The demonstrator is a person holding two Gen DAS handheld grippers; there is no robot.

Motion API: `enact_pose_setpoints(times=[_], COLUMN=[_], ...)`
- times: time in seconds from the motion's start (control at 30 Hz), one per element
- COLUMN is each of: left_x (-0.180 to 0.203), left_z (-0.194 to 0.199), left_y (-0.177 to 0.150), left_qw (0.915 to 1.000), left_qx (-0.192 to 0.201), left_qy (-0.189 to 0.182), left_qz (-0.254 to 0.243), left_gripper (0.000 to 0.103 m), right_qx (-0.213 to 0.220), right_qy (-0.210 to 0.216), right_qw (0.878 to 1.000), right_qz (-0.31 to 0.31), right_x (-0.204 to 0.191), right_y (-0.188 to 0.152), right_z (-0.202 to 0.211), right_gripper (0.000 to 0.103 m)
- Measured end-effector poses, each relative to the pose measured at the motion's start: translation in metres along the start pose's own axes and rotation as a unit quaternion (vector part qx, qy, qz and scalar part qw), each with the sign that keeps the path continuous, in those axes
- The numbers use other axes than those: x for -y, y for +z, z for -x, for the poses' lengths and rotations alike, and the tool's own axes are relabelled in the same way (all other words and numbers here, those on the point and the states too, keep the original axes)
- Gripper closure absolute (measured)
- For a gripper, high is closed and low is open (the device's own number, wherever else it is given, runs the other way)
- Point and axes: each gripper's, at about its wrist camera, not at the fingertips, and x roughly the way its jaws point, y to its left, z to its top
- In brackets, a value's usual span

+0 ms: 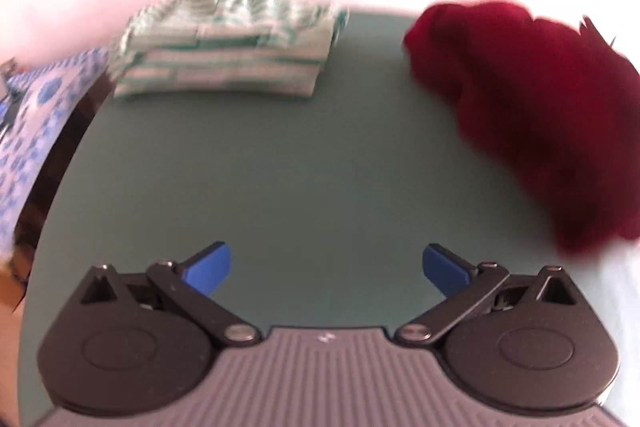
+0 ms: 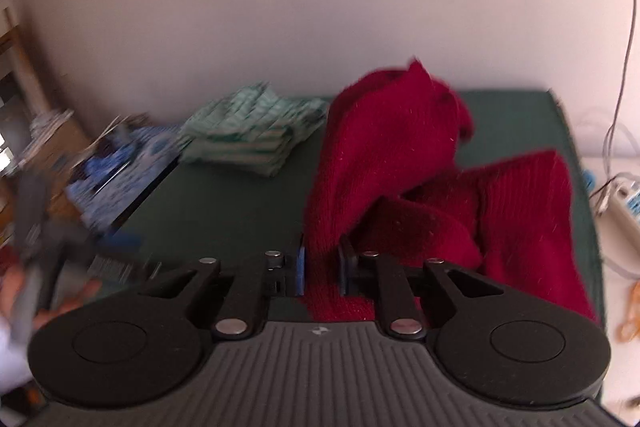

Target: Fold clothes

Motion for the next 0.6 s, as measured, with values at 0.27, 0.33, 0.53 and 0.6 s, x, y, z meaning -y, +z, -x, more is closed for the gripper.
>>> enact_pose_setpoints(times=[0.27,0.33,0.53,0.6], left_x=[0.049,0.057,0.044,0.037], left_z=[-0.038,-0.049,-0.033,-0.022], left_y=[0.008,0.006,-0.002,-0.006], left_qw=[0.9905,0.9882,0.9906,0.9919], left_qx=[-0.018,-0.034,-0.030,-0.021], left_qy=[-0.036,-0.033,-0.031,-0.025], left_qz=[-0.131,-0.145,-0.130,-0.122], left_gripper=[0.001,0.001,0.001,0.001], right_qx=[-0.153,-0.130,0.004,0.020], right_qy=[-0.142,-0.179,-0.187,-0.249], right_qw=[0.978,0.975,0.982,0.966], right_qz=[-0.020,-0.027,0.029,0.074], right_x=[-0.044,-0.045,-0.049,-0.041], right_y=[-0.136,-0.128,-0.068,-0.047], right_z=[0.051,0.057,0.030,-0.001], right_gripper=[0.083,0.069,0.025,0.025])
